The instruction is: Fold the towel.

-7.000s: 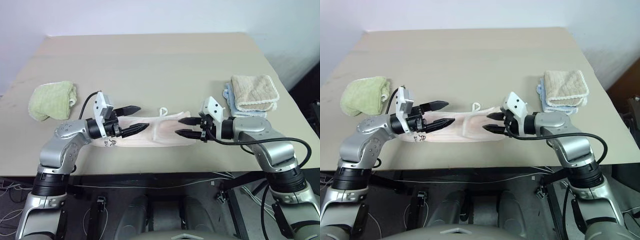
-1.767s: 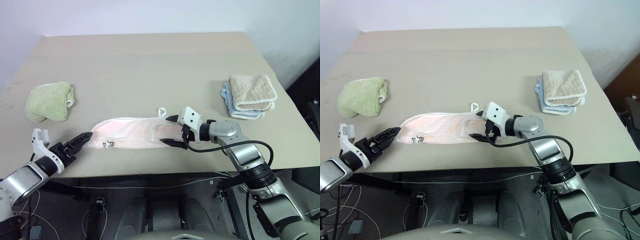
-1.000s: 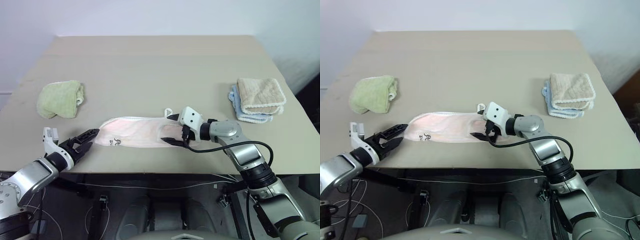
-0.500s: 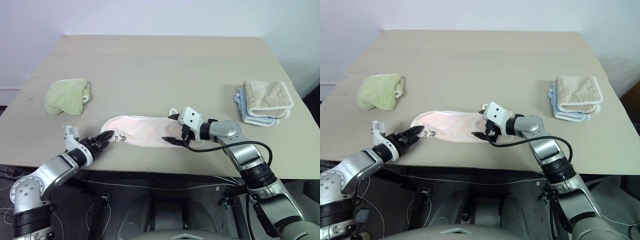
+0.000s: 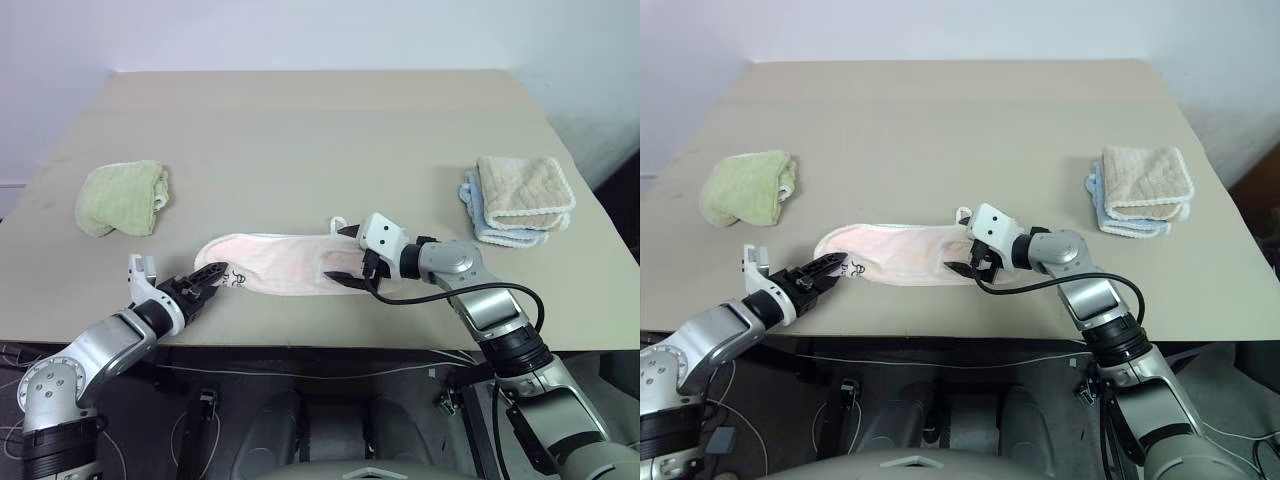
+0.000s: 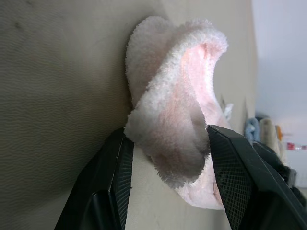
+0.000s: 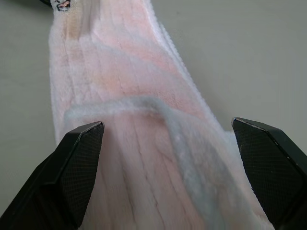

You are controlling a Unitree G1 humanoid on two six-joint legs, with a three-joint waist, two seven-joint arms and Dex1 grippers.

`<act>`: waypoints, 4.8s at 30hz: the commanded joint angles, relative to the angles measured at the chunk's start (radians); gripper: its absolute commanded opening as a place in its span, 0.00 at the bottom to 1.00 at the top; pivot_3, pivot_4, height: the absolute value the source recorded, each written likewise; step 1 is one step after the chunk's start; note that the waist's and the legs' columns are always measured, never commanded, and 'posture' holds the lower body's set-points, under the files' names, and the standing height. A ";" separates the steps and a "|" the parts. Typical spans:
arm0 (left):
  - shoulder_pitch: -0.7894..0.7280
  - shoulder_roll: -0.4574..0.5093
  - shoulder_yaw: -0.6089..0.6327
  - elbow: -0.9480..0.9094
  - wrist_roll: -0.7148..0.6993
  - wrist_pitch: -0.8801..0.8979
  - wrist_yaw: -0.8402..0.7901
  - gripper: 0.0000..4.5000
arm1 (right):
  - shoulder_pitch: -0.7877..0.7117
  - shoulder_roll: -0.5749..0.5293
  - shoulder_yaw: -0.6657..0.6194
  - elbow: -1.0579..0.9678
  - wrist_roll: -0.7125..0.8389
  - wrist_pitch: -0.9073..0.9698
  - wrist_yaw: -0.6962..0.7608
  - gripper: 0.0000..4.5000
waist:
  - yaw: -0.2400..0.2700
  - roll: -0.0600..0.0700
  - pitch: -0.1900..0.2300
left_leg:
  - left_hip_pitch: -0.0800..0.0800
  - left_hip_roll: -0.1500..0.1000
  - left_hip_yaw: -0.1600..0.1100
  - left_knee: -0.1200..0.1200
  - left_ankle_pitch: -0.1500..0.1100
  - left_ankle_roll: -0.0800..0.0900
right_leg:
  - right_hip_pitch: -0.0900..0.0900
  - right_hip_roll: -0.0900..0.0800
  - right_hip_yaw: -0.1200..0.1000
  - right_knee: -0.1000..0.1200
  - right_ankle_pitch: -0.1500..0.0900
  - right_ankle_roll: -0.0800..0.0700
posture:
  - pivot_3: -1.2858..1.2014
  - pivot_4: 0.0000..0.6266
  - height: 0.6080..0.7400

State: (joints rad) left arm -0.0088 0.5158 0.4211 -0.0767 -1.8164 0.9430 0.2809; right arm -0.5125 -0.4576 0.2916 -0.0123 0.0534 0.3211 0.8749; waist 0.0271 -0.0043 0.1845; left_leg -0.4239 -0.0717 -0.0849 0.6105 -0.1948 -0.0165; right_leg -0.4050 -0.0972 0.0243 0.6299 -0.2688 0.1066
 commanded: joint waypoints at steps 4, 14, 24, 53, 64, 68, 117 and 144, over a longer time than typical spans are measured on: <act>-0.003 0.022 0.015 0.109 0.124 -0.022 -0.099 0.43 | -0.015 0.006 -0.006 -0.001 -0.008 -0.026 -0.005 1.00 | -0.016 0.000 0.000 | 0.002 0.000 -0.001 0.000 0.000 0.000 | 0.000 0.000 -0.001 0.000 0.000 0.000 | 0.52 0.24 1.00; -0.055 0.039 0.056 0.034 0.126 -0.028 -0.170 0.01 | -0.004 -0.006 -0.013 -0.004 -0.034 -0.038 -0.007 1.00 | -0.018 0.000 0.000 | 0.002 0.001 -0.001 0.000 0.000 -0.001 | 0.000 0.000 0.000 0.001 0.000 0.000 | 0.52 0.24 1.00; -0.137 0.239 0.022 -0.133 0.169 0.060 -0.439 0.01 | 0.048 -0.057 -0.135 -0.118 0.074 0.067 0.004 1.00 | -0.017 -0.005 0.003 | -0.003 0.001 0.000 -0.003 0.000 -0.001 | -0.004 0.000 0.001 0.000 0.000 0.000 | 0.52 0.24 1.00; -0.869 0.025 -0.621 0.304 0.921 0.177 -1.176 0.01 | 0.216 -0.081 -0.420 -0.377 0.318 0.302 -0.231 1.00 | -0.018 -0.008 0.006 | -0.005 0.000 0.001 -0.005 0.001 0.003 | -0.004 0.002 0.000 -0.001 0.002 0.005 | 0.52 0.24 1.00; -0.960 -0.088 -0.688 0.327 1.050 0.272 -1.224 0.01 | 0.260 -0.071 -0.413 -0.400 0.310 0.287 -0.300 1.00 | -0.023 -0.009 0.007 | -0.005 -0.001 0.001 -0.004 0.001 0.003 | -0.004 0.002 0.000 0.001 0.001 0.008 | 0.52 0.24 1.00; -0.962 -0.105 -0.708 0.342 1.104 0.253 -1.239 0.01 | 0.264 -0.069 -0.408 -0.390 0.299 0.276 -0.321 1.00 | -0.022 -0.009 0.007 | -0.004 -0.001 0.000 -0.002 0.001 0.003 | -0.004 0.002 0.000 0.002 0.001 0.008 | 0.52 0.24 1.00; -0.588 -0.081 -0.511 0.179 1.409 -0.590 -1.366 0.00 | -0.024 0.196 -0.251 -0.355 0.434 0.629 -0.653 0.00 | -0.040 -0.008 0.006 | -0.004 -0.001 0.001 0.002 0.001 0.004 | -0.003 0.002 0.001 0.006 0.002 0.009 | 0.52 0.24 1.00; -0.570 -0.136 -0.588 0.323 1.486 -0.621 -1.391 0.00 | 0.059 0.179 -0.202 -0.183 0.365 0.557 -0.536 0.00 | -0.044 -0.008 0.006 | -0.002 0.000 0.001 0.004 0.001 0.004 | -0.004 0.003 0.001 0.012 0.002 0.009 | 0.52 0.24 1.00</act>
State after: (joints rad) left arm -0.5775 0.3809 -0.1756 0.2512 -0.3343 0.3227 -1.1116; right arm -0.4453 -0.2907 0.0828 -0.1927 0.4176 0.9137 0.3222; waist -0.0170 -0.0122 0.1910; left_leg -0.4259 -0.0719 -0.0840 0.6151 -0.1934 -0.0130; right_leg -0.4090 -0.0939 0.0255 0.6428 -0.2665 0.1156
